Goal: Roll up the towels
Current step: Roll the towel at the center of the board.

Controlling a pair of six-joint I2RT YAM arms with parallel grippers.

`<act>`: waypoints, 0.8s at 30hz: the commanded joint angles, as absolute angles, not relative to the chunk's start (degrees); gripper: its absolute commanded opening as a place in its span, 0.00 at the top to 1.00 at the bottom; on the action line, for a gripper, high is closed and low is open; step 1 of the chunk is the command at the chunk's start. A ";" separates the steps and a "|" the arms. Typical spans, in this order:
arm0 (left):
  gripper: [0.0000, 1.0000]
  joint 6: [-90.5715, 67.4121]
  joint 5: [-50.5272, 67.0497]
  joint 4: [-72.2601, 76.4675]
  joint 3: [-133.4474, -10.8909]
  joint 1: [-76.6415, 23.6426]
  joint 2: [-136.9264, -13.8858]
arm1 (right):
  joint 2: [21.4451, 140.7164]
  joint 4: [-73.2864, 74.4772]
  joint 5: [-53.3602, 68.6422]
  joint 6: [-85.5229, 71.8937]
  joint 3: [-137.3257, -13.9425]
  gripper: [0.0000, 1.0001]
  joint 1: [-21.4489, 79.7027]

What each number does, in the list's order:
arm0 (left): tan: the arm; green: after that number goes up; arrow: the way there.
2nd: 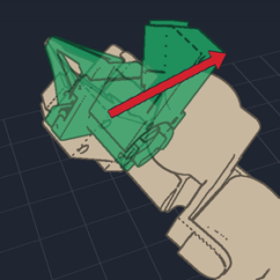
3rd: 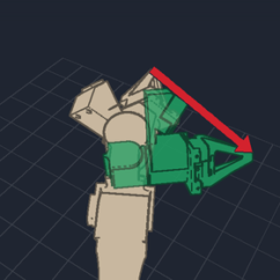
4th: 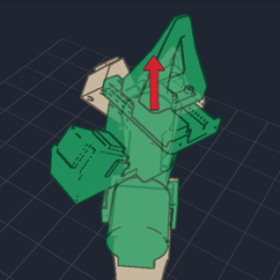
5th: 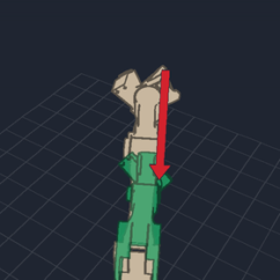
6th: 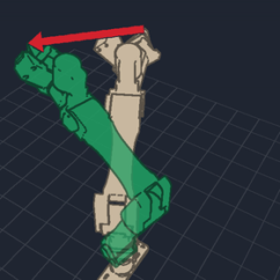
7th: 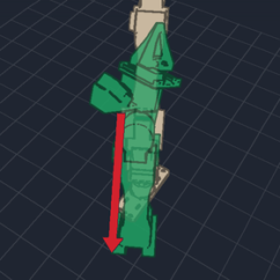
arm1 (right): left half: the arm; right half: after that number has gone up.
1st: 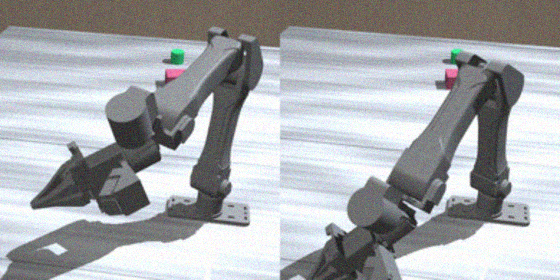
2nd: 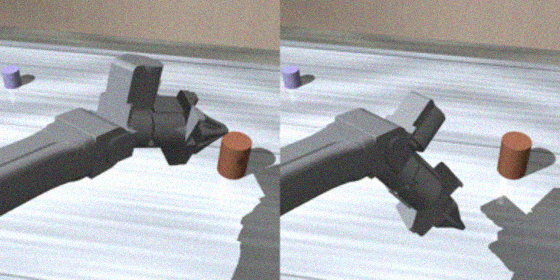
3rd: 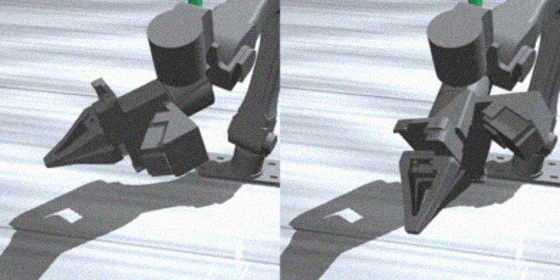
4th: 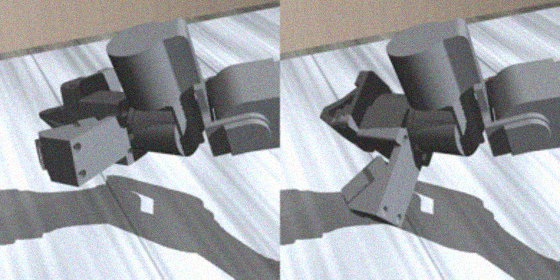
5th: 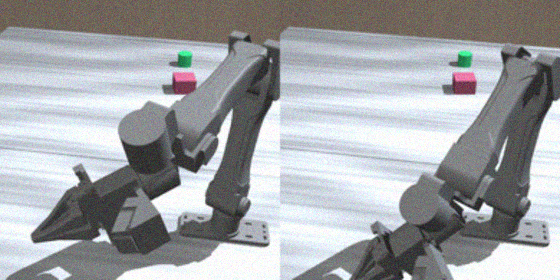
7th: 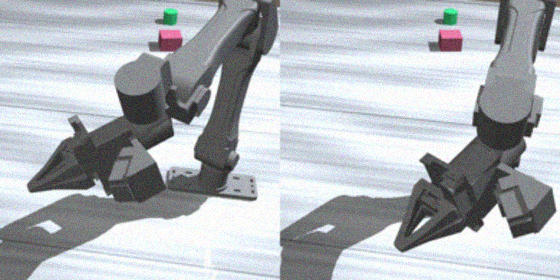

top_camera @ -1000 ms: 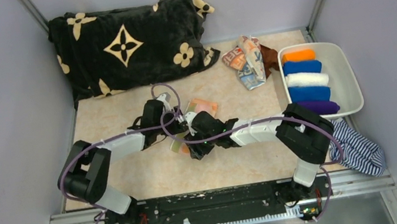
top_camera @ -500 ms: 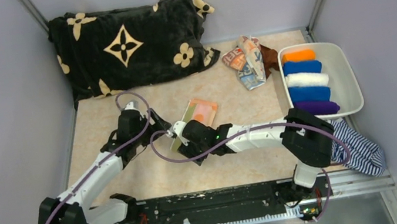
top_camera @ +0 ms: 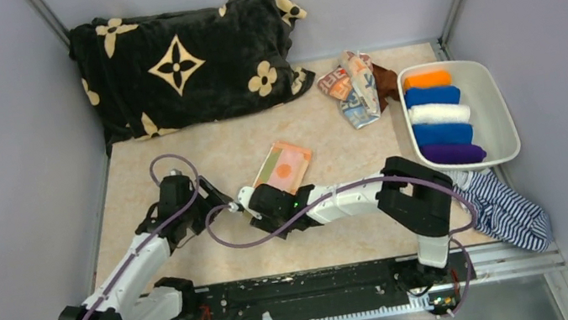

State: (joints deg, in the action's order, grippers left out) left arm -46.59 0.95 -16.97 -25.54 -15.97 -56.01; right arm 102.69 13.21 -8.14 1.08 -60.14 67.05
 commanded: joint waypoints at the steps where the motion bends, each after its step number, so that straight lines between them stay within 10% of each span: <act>1: 0.13 -49.05 3.93 -19.33 -24.76 -15.73 -54.39 | 106.36 16.35 -12.87 1.05 -61.39 0.62 67.59; 10: 0.15 -54.52 13.49 -17.11 -22.22 -15.68 -54.21 | 103.33 12.71 -7.04 -7.26 -60.16 1.00 66.70; 24: 0.28 -66.61 17.71 -5.04 -17.77 -20.16 -58.06 | 96.87 -2.89 10.96 -22.94 -51.97 1.00 58.29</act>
